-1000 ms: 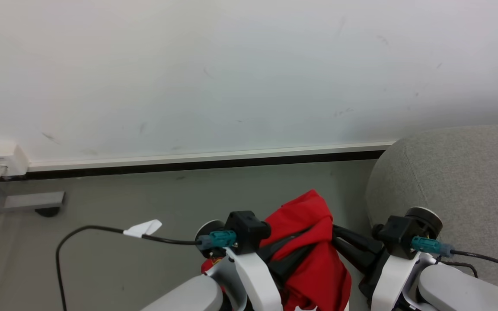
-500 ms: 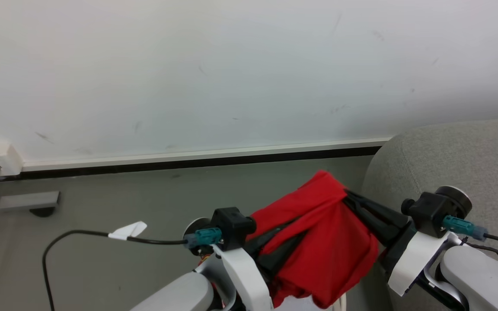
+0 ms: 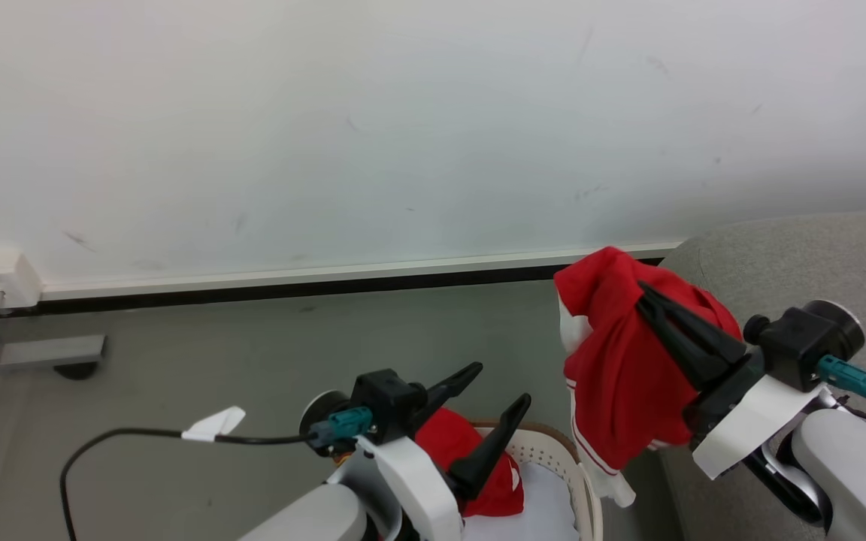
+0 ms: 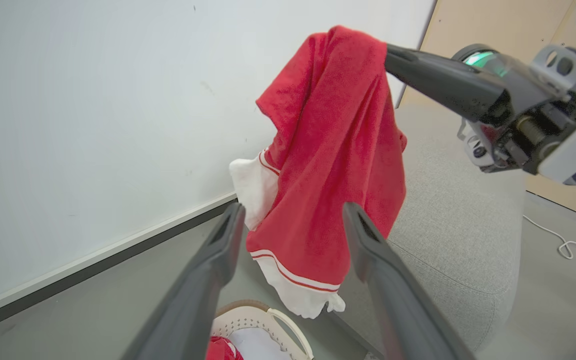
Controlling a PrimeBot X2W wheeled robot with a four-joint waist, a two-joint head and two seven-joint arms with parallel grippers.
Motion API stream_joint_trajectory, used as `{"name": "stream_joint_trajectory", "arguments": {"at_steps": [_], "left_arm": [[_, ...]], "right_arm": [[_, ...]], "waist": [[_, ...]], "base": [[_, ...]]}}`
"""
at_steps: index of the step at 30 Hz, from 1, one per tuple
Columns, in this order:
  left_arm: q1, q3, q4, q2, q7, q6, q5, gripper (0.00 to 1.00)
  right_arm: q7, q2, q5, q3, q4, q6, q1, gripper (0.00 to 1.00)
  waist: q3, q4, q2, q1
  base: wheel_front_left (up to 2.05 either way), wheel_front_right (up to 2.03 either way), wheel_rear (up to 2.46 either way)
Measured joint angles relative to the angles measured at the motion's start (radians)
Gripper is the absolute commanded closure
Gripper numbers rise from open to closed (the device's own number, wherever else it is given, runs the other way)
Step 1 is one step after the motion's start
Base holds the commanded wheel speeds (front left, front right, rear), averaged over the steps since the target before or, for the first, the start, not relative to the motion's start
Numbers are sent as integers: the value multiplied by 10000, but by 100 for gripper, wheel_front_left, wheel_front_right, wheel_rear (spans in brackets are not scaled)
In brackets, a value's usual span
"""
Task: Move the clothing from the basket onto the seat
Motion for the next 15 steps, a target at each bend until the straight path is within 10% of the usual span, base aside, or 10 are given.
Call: {"name": "stream_joint_trajectory", "arguments": {"at_steps": [15], "left_arm": [[158, -71, 493, -240, -443, 33, 2, 0]], "right_arm": [[0, -27, -391, -1404, -387, 0, 521, 100]], "waist": [[-98, -576, 0, 0]], "base": [[0, 0, 0]]}}
